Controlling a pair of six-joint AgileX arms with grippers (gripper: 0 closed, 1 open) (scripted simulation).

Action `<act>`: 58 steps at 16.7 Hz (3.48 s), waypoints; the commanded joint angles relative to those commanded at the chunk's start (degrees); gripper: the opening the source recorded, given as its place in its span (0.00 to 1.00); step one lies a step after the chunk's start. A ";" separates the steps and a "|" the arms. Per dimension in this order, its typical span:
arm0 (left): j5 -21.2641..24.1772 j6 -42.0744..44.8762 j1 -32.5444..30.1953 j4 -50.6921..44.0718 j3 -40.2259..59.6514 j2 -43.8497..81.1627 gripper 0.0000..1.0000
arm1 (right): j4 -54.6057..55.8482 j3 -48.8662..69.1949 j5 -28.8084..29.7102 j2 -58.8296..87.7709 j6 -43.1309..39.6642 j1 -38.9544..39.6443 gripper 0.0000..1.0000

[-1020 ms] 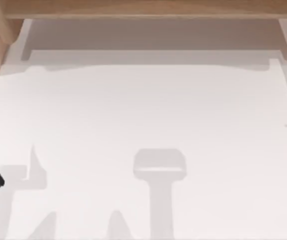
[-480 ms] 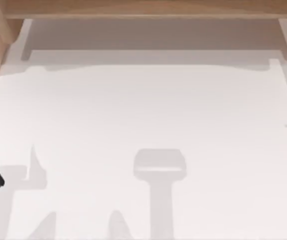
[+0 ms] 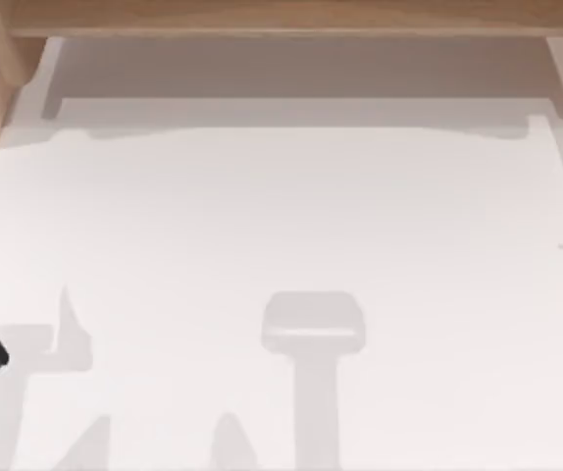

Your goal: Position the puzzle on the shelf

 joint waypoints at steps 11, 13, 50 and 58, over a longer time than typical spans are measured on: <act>0.00 0.00 0.00 0.00 0.00 0.00 1.00 | -73.24 51.39 16.48 6.78 29.89 11.91 1.00; 0.00 0.00 0.00 0.00 0.00 0.00 1.00 | -86.39 59.40 18.14 8.76 34.64 16.03 1.00; 0.00 0.00 0.00 0.00 0.00 0.00 1.00 | -123.89 79.53 22.26 25.97 51.43 31.35 0.32; 0.00 0.00 0.00 0.00 0.00 0.00 1.00 | -123.89 79.53 22.26 25.97 51.43 31.35 0.00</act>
